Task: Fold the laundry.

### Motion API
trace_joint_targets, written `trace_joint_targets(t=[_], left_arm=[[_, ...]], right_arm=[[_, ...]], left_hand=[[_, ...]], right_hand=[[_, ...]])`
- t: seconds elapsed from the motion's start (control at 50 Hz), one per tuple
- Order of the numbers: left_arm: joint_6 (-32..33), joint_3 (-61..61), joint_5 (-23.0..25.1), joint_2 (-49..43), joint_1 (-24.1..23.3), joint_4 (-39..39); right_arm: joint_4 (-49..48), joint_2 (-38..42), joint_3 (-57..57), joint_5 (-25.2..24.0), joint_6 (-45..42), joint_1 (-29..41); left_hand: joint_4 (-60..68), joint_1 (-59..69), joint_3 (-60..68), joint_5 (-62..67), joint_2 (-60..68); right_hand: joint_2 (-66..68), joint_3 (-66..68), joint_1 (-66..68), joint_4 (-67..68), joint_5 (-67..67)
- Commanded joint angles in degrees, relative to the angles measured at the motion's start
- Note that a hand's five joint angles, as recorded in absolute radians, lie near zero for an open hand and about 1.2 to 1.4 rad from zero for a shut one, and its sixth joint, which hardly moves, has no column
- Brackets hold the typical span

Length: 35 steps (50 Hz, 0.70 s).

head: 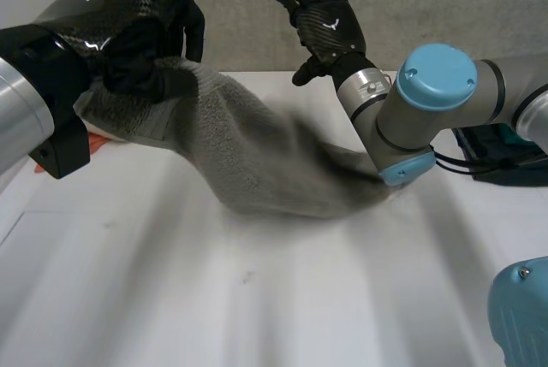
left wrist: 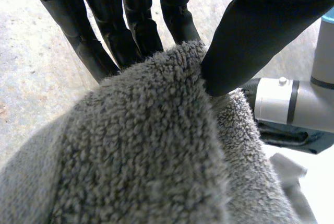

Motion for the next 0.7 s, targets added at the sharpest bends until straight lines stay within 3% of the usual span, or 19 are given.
trace_joint_targets(t=[0.02,0.1,0.18,0.22,0.3,0.36,0.42,0.44,0.46,0.48,0.52,0.62,0.7], left_arm=[[-1.7,3.67,-0.3,-0.26,-0.3,0.01],[-1.7,6.67,-1.09,-0.96,-0.74,-0.34],[-1.88,9.22,-1.97,-2.1,-1.36,-0.43],[-2.05,10.36,-2.32,-2.45,-1.88,-0.43],[-2.49,12.82,-3.29,-3.42,-3.9,-0.52],[-2.75,14.4,-4.34,-4.12,-5.4,-0.61],[-3.28,15.55,-5.31,-4.3,-6.89,-1.13],[-3.37,15.63,-5.57,-4.21,-7.24,-1.31],[-3.46,15.72,-6.01,-4.04,-7.68,-1.4],[-3.54,15.72,-6.27,-3.95,-7.77,-1.4],[-3.37,15.55,-6.89,-3.95,-7.95,-1.4],[-3.02,13.19,-8.03,-2.99,-4.98,-1.57],[-1.88,9.23,-7.51,-2.46,-0.66,-1.83]], right_arm=[[16.34,-11.41,1.95,14.01,2.21,-3.09],[34.03,-19.08,6.08,16.77,1.33,-6.96],[49.59,-25.23,17.04,15.02,2.46,-9.78],[51.37,-26.56,21.45,13.97,3.34,-9.78],[46.48,-29.37,35.51,7.65,7.91,-8.91],[35.15,-29.82,44.57,3.42,11.87,-6.98],[21.35,-27.89,50.12,3.15,15.38,-4.52],[18.36,-27.1,50.65,3.41,16.17,-3.99],[12.76,-25.53,51.0,4.02,17.4,-3.29],[10.88,-24.81,51.01,4.64,17.85,-3.28],[10.42,-24.02,50.83,5.96,17.94,-3.45],[21.1,-27.95,47.15,11.84,9.63,-8.97],[28.25,-34.9,43.72,9.58,-2.08,-13.82]], left_hand=[[11.64,14.15,12.03,13.46,11.56],[11.64,14.15,12.03,13.46,11.56],[11.64,14.15,12.03,13.46,11.56],[11.64,14.15,12.03,13.46,11.56],[11.64,14.15,12.03,13.46,11.56],[11.64,14.15,12.03,13.46,11.56],[11.64,14.15,12.03,13.46,11.56],[11.64,14.15,12.03,13.46,11.56],[11.64,14.15,12.03,13.46,11.56],[11.64,14.15,12.03,13.46,11.56],[11.64,14.15,12.03,13.46,11.56],[11.64,14.15,12.03,13.46,11.56],[11.64,14.15,12.03,13.46,11.56]], right_hand=[[-2.64,-3.11,-2.87,-3.58,-3.03],[-2.64,-3.11,-2.87,-3.58,-3.03],[-2.64,-3.11,-2.87,-3.58,-3.03],[-2.64,-3.11,-2.87,-3.58,-3.03],[-2.64,-3.11,-2.87,-3.58,-3.03],[-2.64,-3.11,-2.87,-3.58,-3.03],[0.34,-0.13,0.11,-0.61,-0.05],[8.22,7.75,7.99,7.27,7.83],[30.61,30.14,30.38,29.67,30.22],[43.16,42.69,42.93,42.21,42.77],[65.88,65.42,65.65,64.94,65.5],[67.36,66.89,67.13,66.42,66.97],[67.36,66.89,67.13,66.42,66.97]])
